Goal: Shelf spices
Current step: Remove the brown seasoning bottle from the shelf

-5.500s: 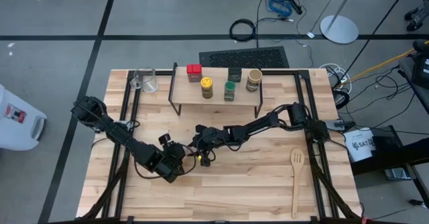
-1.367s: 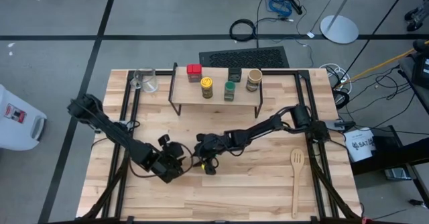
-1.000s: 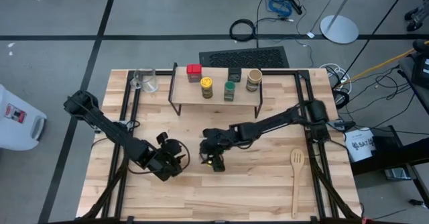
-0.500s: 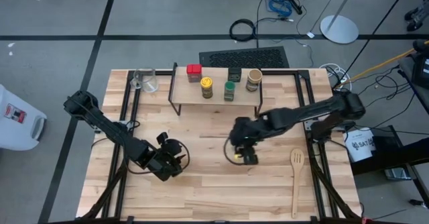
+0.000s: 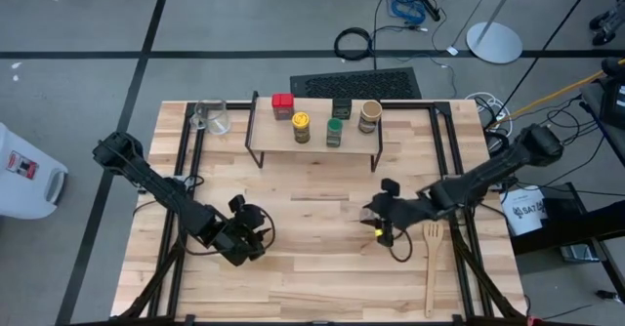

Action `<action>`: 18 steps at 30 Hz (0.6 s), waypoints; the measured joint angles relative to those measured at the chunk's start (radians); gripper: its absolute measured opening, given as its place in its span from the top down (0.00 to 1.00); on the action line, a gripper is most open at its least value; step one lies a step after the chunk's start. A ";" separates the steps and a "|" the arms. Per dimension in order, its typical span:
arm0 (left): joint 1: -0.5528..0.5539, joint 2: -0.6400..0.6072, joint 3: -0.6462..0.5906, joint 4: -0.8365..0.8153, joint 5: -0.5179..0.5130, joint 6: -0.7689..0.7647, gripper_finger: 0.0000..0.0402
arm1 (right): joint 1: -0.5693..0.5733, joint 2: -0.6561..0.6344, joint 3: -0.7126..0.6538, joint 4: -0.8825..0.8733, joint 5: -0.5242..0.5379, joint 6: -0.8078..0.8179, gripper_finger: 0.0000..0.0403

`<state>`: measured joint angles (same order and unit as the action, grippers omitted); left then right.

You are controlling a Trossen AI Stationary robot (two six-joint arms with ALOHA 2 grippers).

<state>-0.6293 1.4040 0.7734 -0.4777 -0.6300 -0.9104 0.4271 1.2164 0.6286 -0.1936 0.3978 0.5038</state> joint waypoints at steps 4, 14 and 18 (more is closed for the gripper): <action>0.002 0.000 0.000 0.000 -0.021 0.009 0.51 | 0.033 -0.004 -0.180 0.240 0.049 0.039 0.58; 0.036 0.001 0.063 0.078 -0.059 0.177 0.51 | 0.053 -0.001 -0.322 0.437 0.053 0.052 0.59; 0.045 0.001 0.063 0.139 -0.059 0.219 0.51 | 0.053 -0.001 -0.326 0.432 0.053 0.037 0.58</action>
<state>-0.5840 1.4052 0.8368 -0.3389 -0.6891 -0.6918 0.4797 1.2156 0.3023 0.2379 0.4511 0.5404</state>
